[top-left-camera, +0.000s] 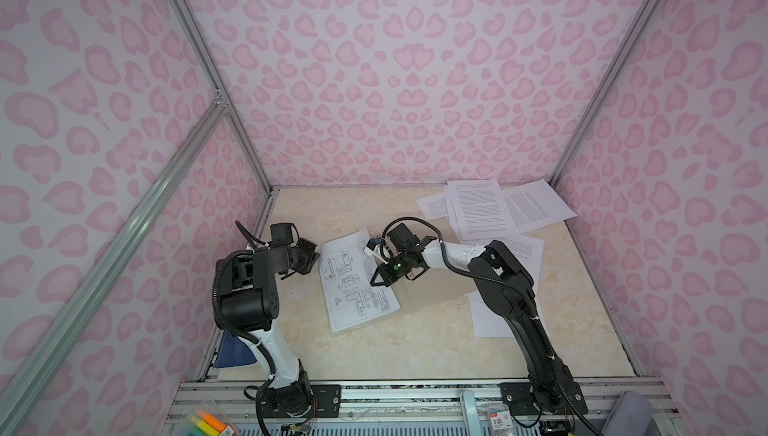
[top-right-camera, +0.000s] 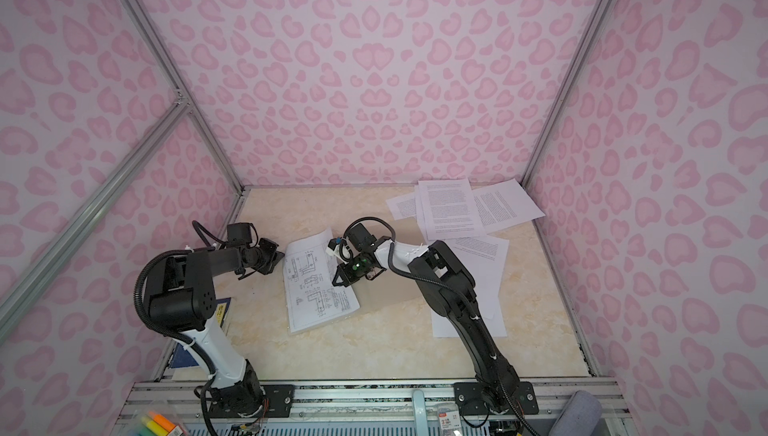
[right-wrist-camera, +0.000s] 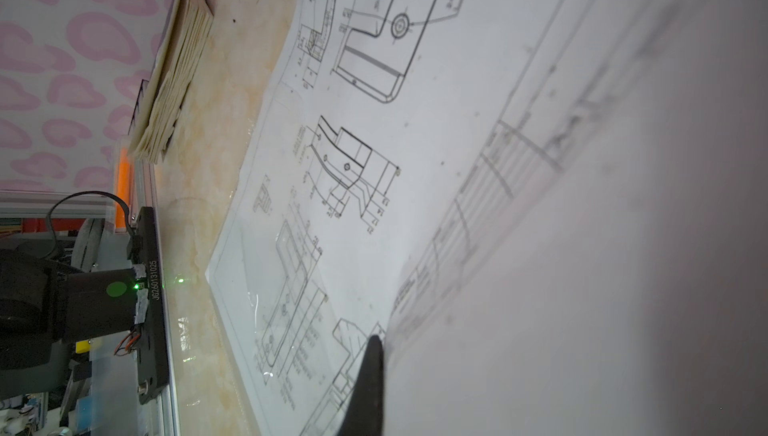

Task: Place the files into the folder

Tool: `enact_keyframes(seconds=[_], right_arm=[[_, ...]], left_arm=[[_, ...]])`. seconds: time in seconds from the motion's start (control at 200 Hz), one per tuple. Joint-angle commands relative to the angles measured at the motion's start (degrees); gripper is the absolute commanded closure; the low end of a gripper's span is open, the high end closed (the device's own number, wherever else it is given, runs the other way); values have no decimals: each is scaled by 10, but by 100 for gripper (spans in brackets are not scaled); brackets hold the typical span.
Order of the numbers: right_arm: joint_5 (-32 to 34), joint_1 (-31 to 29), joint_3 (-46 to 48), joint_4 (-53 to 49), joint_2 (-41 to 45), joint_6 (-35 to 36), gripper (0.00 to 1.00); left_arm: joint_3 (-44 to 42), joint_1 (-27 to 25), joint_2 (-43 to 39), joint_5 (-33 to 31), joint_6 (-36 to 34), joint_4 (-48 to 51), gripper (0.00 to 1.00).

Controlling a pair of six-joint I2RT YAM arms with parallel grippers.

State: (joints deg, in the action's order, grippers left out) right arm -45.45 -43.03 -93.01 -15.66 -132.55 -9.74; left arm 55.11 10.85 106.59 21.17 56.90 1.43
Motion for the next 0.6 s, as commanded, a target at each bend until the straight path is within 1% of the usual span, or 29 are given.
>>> enact_keyframes(seconds=[0.0, 0.105, 0.17, 0.23, 0.25, 0.305, 0.355, 0.4, 0.435, 0.505, 0.56, 0.595], right_arm=[[-4, -1, 17, 44, 6, -38, 95], [-3, 8, 48, 80, 11, -66, 89], [3, 12, 65, 95, 36, -77, 85], [11, 14, 74, 105, 48, -87, 81], [12, 13, 96, 110, 52, -92, 80], [19, 12, 112, 128, 60, -108, 76], [29, 12, 130, 145, 68, -126, 73], [34, 12, 147, 167, 75, -144, 65], [39, 12, 158, 180, 79, -155, 61], [53, 13, 164, 182, 81, -164, 59], [70, 12, 168, 178, 86, -167, 53], [87, 14, 170, 170, 93, -168, 52]], left_arm=[[-8, 0, 1, -40, 4, 75, 97], [-5, 1, -4, -40, 6, 78, 97], [0, 1, -8, -38, 5, 81, 97], [6, 1, -10, -32, 3, 82, 96], [9, 2, -12, -30, 2, 83, 95], [14, 1, -15, -26, -1, 87, 93], [20, 1, -17, -23, -2, 91, 91], [23, 2, -17, -17, -2, 90, 86], [26, 1, -17, -11, -4, 90, 83], [33, 2, -18, 1, -6, 90, 78], [37, 2, -20, 9, -8, 91, 74], [42, 2, -22, 16, -10, 92, 72]])
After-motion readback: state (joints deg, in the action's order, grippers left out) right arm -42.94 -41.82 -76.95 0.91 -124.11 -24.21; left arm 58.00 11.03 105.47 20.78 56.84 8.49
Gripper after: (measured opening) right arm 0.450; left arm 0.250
